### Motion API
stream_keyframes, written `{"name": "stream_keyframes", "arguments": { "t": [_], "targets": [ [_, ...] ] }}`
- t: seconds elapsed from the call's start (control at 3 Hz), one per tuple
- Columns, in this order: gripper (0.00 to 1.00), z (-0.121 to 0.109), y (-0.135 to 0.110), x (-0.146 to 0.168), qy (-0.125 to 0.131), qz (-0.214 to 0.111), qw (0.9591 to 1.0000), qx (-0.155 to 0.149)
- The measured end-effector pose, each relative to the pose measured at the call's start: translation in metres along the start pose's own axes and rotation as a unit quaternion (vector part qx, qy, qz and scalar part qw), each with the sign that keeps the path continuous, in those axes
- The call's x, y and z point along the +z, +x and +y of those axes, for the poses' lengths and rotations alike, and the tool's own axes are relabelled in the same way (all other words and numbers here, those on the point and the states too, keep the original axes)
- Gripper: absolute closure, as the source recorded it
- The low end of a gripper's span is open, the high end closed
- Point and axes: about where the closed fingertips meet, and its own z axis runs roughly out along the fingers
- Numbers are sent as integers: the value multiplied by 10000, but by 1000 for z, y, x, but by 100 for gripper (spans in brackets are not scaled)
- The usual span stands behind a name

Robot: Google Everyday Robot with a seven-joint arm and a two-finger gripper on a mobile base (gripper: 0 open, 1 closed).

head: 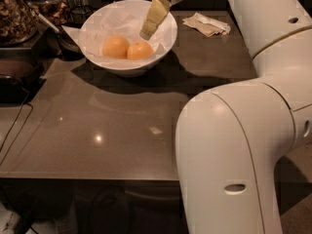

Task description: Pick orange from white bowl

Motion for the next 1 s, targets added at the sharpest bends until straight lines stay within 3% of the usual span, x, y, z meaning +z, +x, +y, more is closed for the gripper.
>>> {"name": "stream_keyframes", "arguments": {
  "t": [1.0],
  "targets": [
    [20,-1,1,37,-26,448,9989,143]
  ]
}}
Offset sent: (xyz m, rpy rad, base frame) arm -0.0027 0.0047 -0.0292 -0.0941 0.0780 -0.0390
